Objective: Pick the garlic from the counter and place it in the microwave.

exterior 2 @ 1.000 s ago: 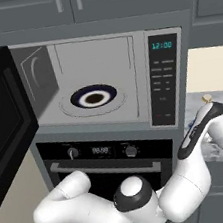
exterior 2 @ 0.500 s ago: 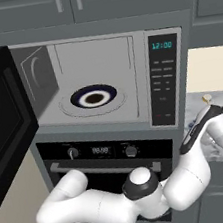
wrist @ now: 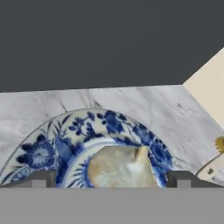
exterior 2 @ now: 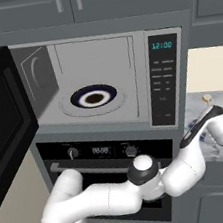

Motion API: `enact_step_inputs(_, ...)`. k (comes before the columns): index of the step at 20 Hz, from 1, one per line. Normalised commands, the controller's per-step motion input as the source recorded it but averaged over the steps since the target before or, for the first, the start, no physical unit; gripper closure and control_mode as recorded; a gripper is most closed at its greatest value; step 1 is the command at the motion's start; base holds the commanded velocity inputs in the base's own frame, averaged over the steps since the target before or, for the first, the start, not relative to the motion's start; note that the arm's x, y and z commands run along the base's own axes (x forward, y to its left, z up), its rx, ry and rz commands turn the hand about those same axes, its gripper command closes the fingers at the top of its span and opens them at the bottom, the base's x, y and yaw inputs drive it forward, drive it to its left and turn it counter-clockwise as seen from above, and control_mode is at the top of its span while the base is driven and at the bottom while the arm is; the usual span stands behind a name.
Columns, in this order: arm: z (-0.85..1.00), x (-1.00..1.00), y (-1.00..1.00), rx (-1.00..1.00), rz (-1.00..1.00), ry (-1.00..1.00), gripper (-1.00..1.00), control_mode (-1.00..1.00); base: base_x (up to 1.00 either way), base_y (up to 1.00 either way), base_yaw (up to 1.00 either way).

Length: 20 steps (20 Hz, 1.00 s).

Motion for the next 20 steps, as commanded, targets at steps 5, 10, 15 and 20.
enact_step_inputs(5, -0.07, 0.34, -0.32, 0.04, 0.09, 0.02, -1.0, -1.0, 0.0, 0.0, 0.0)
enact_step_inputs(10, -0.24, 0.15, -0.19, 0.05, 0.12, 0.08, 1.0, -1.0, 0.0, 0.0, 0.0)
enact_step_inputs(15, -0.21, 0.02, -0.37, 0.08, 0.18, 0.09, 1.0, -1.0, 0.0, 0.0, 0.0)
enact_step_inputs(20, 0.42, -0.32, -0.45, 0.17, 0.16, 0.0, 1.0, -1.0, 0.0, 0.0, 0.0)
